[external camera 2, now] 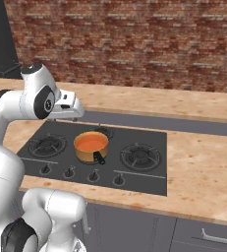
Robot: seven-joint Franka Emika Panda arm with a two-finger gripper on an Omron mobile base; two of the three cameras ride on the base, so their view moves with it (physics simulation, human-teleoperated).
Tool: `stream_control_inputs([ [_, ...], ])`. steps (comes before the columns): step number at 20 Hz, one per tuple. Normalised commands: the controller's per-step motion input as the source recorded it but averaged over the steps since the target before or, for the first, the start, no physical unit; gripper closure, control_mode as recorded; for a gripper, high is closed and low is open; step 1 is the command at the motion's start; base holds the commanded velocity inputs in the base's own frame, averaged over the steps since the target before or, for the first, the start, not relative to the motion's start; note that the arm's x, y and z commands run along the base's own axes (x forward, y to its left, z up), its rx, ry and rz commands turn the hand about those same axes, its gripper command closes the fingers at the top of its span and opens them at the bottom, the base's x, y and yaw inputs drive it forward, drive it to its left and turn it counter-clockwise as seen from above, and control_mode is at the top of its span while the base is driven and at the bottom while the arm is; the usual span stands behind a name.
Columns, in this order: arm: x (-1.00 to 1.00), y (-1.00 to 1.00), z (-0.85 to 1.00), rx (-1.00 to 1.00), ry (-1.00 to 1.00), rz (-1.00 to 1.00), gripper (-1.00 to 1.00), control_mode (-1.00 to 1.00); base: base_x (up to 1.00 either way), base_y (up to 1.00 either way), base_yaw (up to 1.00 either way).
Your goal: Wait until the marinara sauce is simmered to a deep red color and then turn off the stove.
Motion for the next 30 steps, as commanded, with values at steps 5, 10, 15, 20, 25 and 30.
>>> stream_control_inputs([
  [5, 0.00, 0.00, 0.00, 0.00, 0.00, 0.00, -1.00, -1.00, 0.00, 0.00, 0.00],
  [10, 0.00, 0.00, 0.00, 0.00, 0.00, 0.00, -1.00, -1.00, 0.00, 0.00, 0.00],
  [15, 0.00, 0.00, 0.00, 0.00, 0.00, 0.00, -1.00, -1.00, 0.00, 0.00, 0.00],
  [20, 0.00, 0.00, 0.00, 0.00, 0.00, 0.00, -1.00, -1.00, 0.00, 0.00, 0.00],
  [25, 0.00, 0.00, 0.00, 0.00, 0.00, 0.00, -1.00, -1.00, 0.00, 0.00, 0.00],
  [30, 0.00, 0.00, 0.00, 0.00, 0.00, 0.00, -1.00, -1.00, 0.00, 0.00, 0.00],
])
